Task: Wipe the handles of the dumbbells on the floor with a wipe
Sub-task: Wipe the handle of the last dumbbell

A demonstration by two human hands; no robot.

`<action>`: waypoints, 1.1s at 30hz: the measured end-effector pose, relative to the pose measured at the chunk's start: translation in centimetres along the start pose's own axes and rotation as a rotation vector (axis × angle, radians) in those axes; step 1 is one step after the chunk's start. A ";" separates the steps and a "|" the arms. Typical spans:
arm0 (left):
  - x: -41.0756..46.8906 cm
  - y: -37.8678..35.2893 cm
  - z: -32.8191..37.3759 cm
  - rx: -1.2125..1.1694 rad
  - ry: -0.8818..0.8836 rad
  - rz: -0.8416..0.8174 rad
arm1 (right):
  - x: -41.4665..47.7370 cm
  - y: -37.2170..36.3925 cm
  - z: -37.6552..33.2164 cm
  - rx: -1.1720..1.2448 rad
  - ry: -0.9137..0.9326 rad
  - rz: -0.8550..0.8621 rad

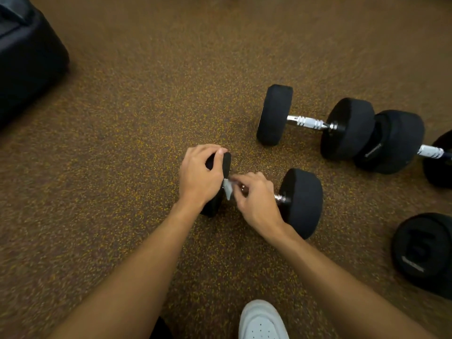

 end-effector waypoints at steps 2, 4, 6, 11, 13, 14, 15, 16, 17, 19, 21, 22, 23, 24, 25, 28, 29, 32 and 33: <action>0.0 0.0 0.0 -0.002 0.010 -0.003 | -0.2 -0.5 -0.2 -0.049 0.055 0.018; 0.3 -0.1 0.0 -0.002 -0.004 -0.014 | -0.3 -0.7 -0.1 -0.110 0.097 0.050; 0.6 -0.3 0.0 -0.008 -0.029 -0.032 | -0.5 -0.7 -0.1 -0.150 0.122 0.086; 2.6 -1.4 -0.1 0.062 -0.071 -0.156 | -0.4 -0.9 0.6 -0.144 0.079 0.202; 2.9 -1.5 -0.1 0.078 -0.082 -0.182 | -0.6 -0.7 0.5 -0.151 0.016 0.229; 3.2 -1.9 -0.3 0.079 -0.079 -0.206 | -0.4 -0.8 1.0 -0.154 -0.038 0.234; 3.1 -1.9 -0.2 0.079 -0.076 -0.219 | -0.5 -0.6 1.1 -0.153 -0.087 0.241; 2.9 -1.8 -0.2 0.074 -0.069 -0.224 | -0.5 -0.5 1.2 -0.155 -0.130 0.243; 2.8 -1.7 -0.1 0.066 -0.058 -0.231 | -0.3 -0.5 1.4 -0.153 -0.165 0.232; 2.6 -1.6 0.0 0.054 -0.050 -0.237 | 0.0 -0.5 1.8 -0.139 -0.211 0.211; 2.6 -1.6 0.0 0.041 -0.052 -0.244 | 0.2 -0.6 1.9 -0.094 -0.225 0.194; 2.7 -1.7 0.0 0.038 -0.058 -0.246 | 0.2 -0.7 1.8 -0.067 -0.217 0.186; 2.7 -1.7 0.0 0.033 -0.059 -0.242 | 0.1 -0.8 1.7 -0.041 -0.204 0.178; 2.8 -1.6 -0.2 0.031 -0.059 -0.229 | 0.1 -1.1 1.4 -0.018 -0.184 0.169; 2.9 -1.6 -0.2 0.025 -0.054 -0.222 | 0.0 -1.2 1.3 -0.002 -0.168 0.165; 2.9 -1.8 -0.6 -0.006 -0.041 -0.214 | -0.3 -1.3 1.2 0.020 -0.116 0.196; 3.0 -1.9 -0.6 -0.012 -0.042 -0.209 | -0.2 -1.3 1.3 0.021 -0.099 0.217; 3.1 -2.0 -0.8 -0.002 -0.047 -0.192 | -0.4 -1.5 1.2 0.005 -0.041 0.234; 3.0 -1.8 -0.9 -0.018 -0.039 -0.177 | -0.6 -1.6 1.1 -0.009 -0.015 0.236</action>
Point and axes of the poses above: each hand's wrist, its own x-axis towards the middle knuckle, its own y-axis out of the back of the hand, z = x × y, the point moved 10 cm from there along x, towards the middle knuckle, and after that the axes turned 1 degree about x, right-handed, at the moved point
